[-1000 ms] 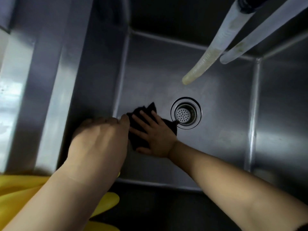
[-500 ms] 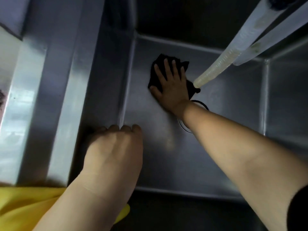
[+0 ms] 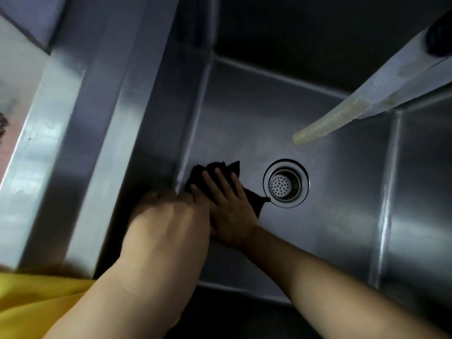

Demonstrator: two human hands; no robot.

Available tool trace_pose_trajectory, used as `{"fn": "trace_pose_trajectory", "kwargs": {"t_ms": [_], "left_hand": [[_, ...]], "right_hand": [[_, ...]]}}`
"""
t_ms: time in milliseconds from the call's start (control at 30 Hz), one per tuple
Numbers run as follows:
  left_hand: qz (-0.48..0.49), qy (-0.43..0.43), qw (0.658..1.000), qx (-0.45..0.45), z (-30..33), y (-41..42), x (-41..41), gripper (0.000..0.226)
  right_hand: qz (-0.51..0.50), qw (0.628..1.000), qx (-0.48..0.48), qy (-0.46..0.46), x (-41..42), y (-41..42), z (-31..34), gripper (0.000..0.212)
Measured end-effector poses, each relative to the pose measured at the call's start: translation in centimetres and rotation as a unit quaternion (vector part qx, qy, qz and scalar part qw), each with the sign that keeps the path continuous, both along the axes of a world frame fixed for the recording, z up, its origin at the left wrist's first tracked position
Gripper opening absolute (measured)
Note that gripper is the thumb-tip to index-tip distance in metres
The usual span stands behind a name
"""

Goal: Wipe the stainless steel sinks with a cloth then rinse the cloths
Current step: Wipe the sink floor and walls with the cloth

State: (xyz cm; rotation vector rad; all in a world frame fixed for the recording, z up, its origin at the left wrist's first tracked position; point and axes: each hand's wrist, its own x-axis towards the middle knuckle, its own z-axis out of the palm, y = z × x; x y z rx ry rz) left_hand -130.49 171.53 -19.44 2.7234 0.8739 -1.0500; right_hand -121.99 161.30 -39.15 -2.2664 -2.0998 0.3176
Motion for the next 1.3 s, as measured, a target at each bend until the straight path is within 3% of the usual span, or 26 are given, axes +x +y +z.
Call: {"fn": "trace_pose_trajectory", "kwargs": {"t_ms": [133, 233, 400, 700, 900, 1100, 1300], "left_hand": [[0.007, -0.088, 0.996, 0.004, -0.7, -0.2, -0.6, 0.029], [-0.02, -0.121, 0.992, 0.014, -1.1, -0.4, -0.7, 0.037], [-0.121, -0.147, 0.98, -0.05, -1.1, -0.9, -0.3, 0.059], [-0.121, -0.16, 0.979, -0.04, -1.5, -0.8, -1.0, 0.046], [-0.14, -0.173, 0.975, -0.027, -0.8, -0.8, -0.9, 0.038], [-0.12, -0.179, 0.975, -0.05, -1.1, -1.0, -1.0, 0.043], [-0.131, -0.157, 0.978, -0.049, -1.2, -1.2, -1.2, 0.044]], "right_hand": [[-0.056, 0.998, 0.015, 0.011, 3.9, 5.6, -0.1, 0.072], [-0.096, 0.995, 0.011, -0.011, 7.7, 10.0, 0.1, 0.072], [-0.157, 0.987, 0.015, -0.029, 13.3, 12.0, 0.5, 0.071], [-0.266, 0.961, -0.027, -0.073, 20.5, 4.3, 1.6, 0.081], [-0.315, 0.945, -0.062, -0.06, 19.2, -6.5, 2.6, 0.074], [-0.264, 0.957, -0.09, -0.076, 11.5, -14.3, 3.4, 0.076], [-0.097, 0.992, -0.065, -0.043, 4.6, -13.8, 2.2, 0.081]]}}
